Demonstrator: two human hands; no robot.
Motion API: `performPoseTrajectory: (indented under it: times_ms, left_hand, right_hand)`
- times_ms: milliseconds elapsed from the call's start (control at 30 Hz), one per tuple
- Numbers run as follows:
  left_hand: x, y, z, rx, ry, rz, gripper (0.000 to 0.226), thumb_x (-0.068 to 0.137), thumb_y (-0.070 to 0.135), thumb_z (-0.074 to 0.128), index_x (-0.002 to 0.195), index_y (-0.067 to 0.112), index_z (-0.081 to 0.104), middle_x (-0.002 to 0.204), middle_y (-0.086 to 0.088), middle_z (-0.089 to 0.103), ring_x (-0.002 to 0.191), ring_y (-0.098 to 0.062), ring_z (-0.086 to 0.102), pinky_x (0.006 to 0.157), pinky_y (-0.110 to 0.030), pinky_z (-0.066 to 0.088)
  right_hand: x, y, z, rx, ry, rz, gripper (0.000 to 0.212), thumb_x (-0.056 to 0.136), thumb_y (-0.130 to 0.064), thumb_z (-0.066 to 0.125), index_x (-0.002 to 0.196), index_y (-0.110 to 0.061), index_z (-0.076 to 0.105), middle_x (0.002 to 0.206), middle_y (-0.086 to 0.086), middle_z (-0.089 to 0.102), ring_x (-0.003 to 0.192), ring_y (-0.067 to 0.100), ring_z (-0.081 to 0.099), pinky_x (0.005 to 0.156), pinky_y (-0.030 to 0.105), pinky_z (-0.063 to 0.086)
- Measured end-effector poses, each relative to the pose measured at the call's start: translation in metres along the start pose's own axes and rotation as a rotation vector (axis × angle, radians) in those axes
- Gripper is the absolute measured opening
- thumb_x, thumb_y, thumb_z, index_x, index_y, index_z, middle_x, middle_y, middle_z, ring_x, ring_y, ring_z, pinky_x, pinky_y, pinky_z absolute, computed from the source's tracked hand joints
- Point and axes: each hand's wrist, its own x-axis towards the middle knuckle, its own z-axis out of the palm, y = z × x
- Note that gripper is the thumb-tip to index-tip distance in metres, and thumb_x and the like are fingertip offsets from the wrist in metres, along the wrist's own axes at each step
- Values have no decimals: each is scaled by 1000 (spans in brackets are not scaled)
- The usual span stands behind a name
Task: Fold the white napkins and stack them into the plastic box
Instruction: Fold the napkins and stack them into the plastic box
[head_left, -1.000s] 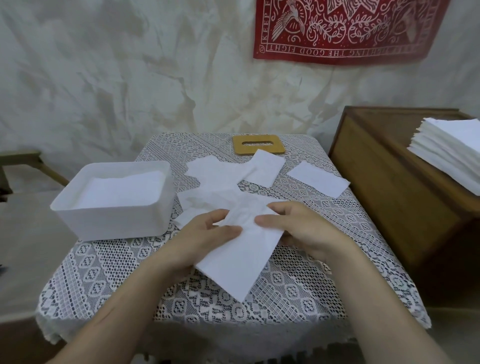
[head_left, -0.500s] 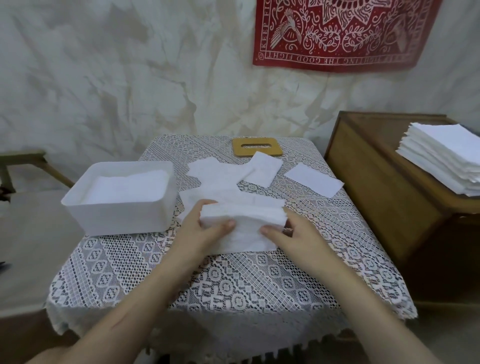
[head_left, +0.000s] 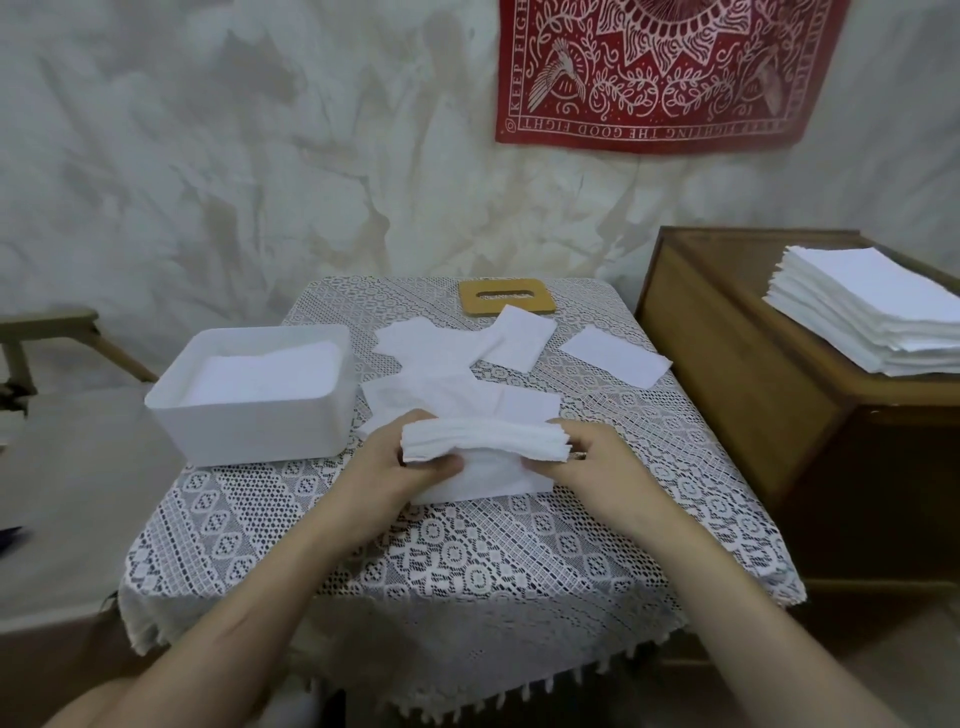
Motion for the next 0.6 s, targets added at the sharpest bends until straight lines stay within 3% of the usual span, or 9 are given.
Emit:
performPoseTrajectory:
  times_ms: [100,167,233,300,400,467,600]
  left_hand:
    - [-1,-3,-2,11,14,1,25,83,41,73,100,23,68,95,5,71,88,-11,64,80,-37,47]
    - [-1,-3,-1,-11,18,-13,22,90,37,74,108,24,71,102,6,75,95,-11,68,84,-34,53]
    - [-1,0,-4,-62,65,-22,6,98,30,70,102,26,71,85,13,75,74,-6,67,69,-21,51]
    - [-1,4,-8,-94,127,-43,16,99,34,66,91,21,71,68,8,66,60,-11,58,60,-24,46]
    - [-3,12,-21,-186,184,-113,22,99,37,64,111,21,72,96,1,79,86,-19,75,76,-37,61]
    - [-7,14,-33,-193,197,-137,24,98,35,68,120,25,68,106,3,79,95,-18,77,81,-39,63]
    - [-21,17,-64,-204,266,-175,24,96,19,71,118,17,63,105,-3,78,90,-22,77,69,-35,63]
  right_hand:
    - [0,0,4,-17,-11,28,17,91,-14,74,99,-28,76,91,-2,73,78,19,62,69,32,40]
    - [0,-1,6,-7,8,28,19,92,-16,73,103,-30,76,97,-8,76,88,17,68,76,33,48]
    - [0,-9,6,70,44,22,21,94,-15,71,107,-31,76,104,-11,77,99,12,71,88,33,54]
    - [3,-20,8,162,76,9,21,96,-13,68,110,-28,74,105,-11,78,100,9,73,90,34,57]
    - [9,-37,19,249,124,14,16,97,-17,68,109,-26,73,103,-8,79,98,12,74,92,39,59]
    - [14,-46,31,297,158,28,12,97,-18,69,102,-28,72,100,-9,79,96,13,74,91,40,60]
    - [21,-67,62,387,133,64,10,98,-19,66,106,-24,69,106,-2,74,96,18,72,73,38,65]
